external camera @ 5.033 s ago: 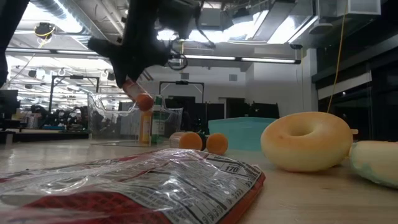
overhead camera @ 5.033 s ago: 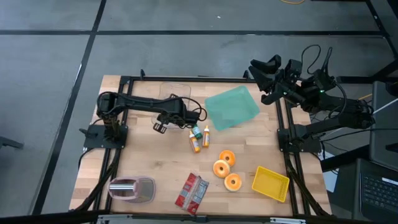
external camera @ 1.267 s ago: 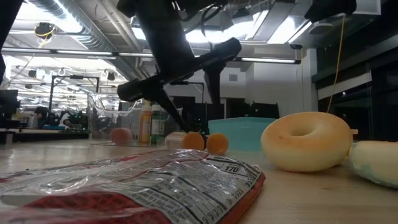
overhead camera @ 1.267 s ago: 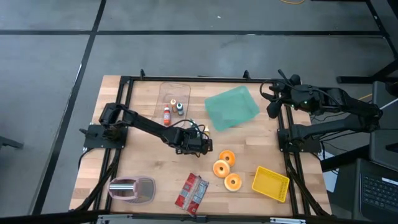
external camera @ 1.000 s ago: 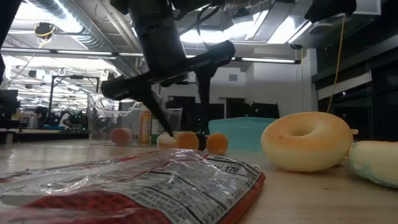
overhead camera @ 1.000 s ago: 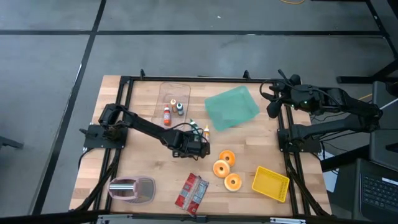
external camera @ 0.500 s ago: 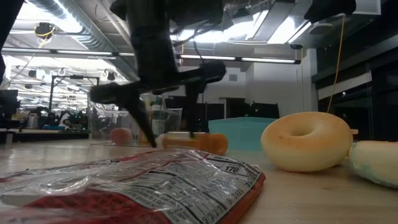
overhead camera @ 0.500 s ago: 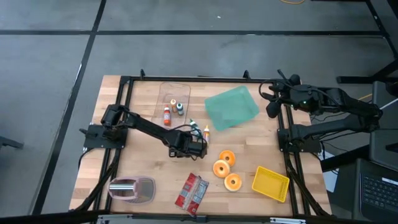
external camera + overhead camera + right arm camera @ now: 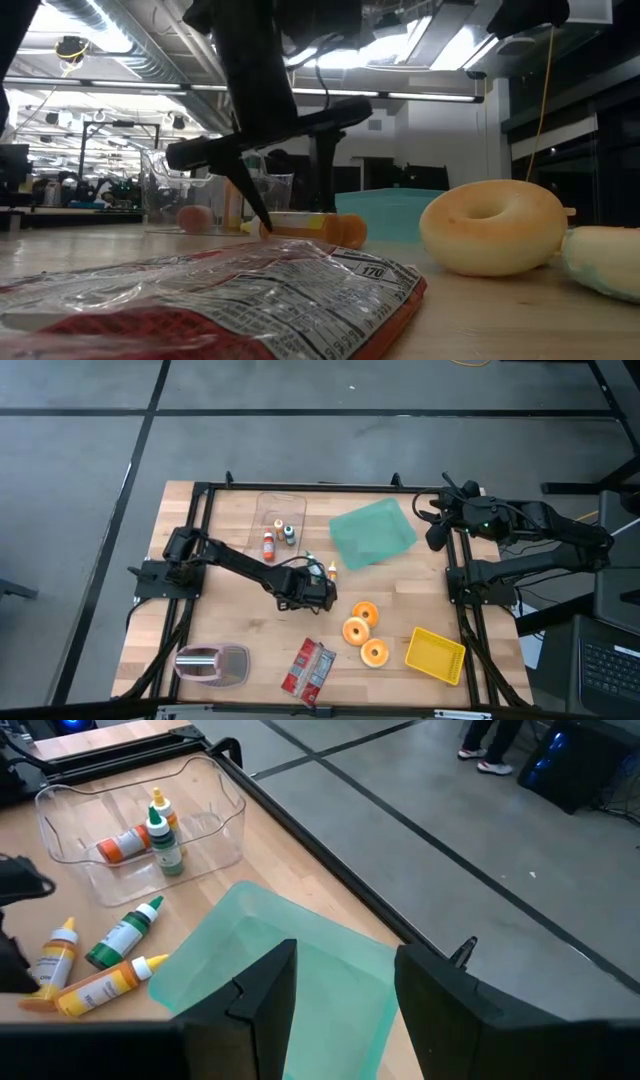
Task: Pick & Place Food Item
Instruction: Put the left yellow food coloring bottle into the transparent bin
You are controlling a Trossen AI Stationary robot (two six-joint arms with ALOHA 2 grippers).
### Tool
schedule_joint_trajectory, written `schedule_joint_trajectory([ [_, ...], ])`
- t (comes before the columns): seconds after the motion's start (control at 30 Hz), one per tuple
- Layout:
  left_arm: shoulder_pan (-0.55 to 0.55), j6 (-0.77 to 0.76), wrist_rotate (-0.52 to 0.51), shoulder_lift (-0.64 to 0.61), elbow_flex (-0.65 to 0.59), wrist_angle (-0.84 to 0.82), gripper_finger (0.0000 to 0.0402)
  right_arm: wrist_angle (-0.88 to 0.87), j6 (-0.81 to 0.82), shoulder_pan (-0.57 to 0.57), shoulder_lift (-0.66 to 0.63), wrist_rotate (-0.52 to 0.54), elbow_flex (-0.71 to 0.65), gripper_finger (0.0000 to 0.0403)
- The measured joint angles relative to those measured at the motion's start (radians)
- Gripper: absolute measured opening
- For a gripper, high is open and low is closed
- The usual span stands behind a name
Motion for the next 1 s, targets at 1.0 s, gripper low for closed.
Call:
schedule_joint_trajectory([
  [1.0, 0.083, 0.181, 0.141, 0.098, 0.001, 0.189, 0.0118, 0.0, 0.0, 0.0, 0.002, -0.003, 0.0, 0.0168],
])
